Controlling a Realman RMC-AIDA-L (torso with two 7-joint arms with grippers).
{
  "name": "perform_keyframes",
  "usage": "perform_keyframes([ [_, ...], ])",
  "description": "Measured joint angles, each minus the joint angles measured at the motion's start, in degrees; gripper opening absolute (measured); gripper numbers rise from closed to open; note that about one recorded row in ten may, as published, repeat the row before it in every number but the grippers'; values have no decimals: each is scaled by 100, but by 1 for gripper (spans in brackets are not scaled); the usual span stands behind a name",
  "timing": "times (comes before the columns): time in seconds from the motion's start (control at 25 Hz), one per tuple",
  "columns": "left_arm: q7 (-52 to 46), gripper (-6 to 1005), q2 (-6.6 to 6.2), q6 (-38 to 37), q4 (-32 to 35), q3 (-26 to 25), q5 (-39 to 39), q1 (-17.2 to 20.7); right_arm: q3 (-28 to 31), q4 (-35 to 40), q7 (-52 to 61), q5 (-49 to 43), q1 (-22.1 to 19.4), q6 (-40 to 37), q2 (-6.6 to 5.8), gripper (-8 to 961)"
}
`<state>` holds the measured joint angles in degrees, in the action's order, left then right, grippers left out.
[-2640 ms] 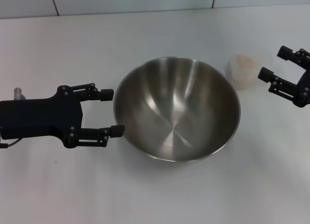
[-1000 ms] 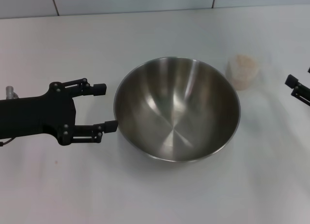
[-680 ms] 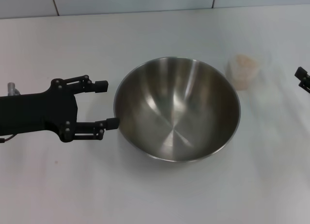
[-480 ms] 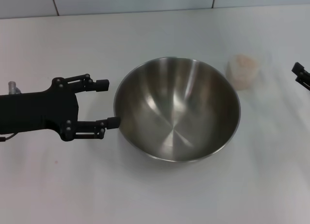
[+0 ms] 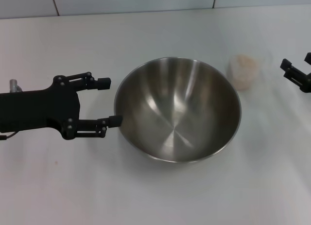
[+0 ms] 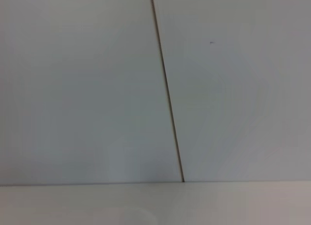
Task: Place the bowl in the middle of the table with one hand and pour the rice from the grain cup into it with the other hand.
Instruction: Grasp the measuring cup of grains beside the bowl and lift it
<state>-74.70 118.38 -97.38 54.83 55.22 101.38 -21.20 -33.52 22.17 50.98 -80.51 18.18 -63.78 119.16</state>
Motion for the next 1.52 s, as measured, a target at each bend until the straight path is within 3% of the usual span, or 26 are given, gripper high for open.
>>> perform_keyframes([
  [0.32,-8,840,0,0,10,-3,-5,-38,-477,-5,0,-6,120,483,9,782],
  [1.52,4,841,1,0,-33,-3,-4,-202,-455,-143,39,36,602,1171,1,776],
])
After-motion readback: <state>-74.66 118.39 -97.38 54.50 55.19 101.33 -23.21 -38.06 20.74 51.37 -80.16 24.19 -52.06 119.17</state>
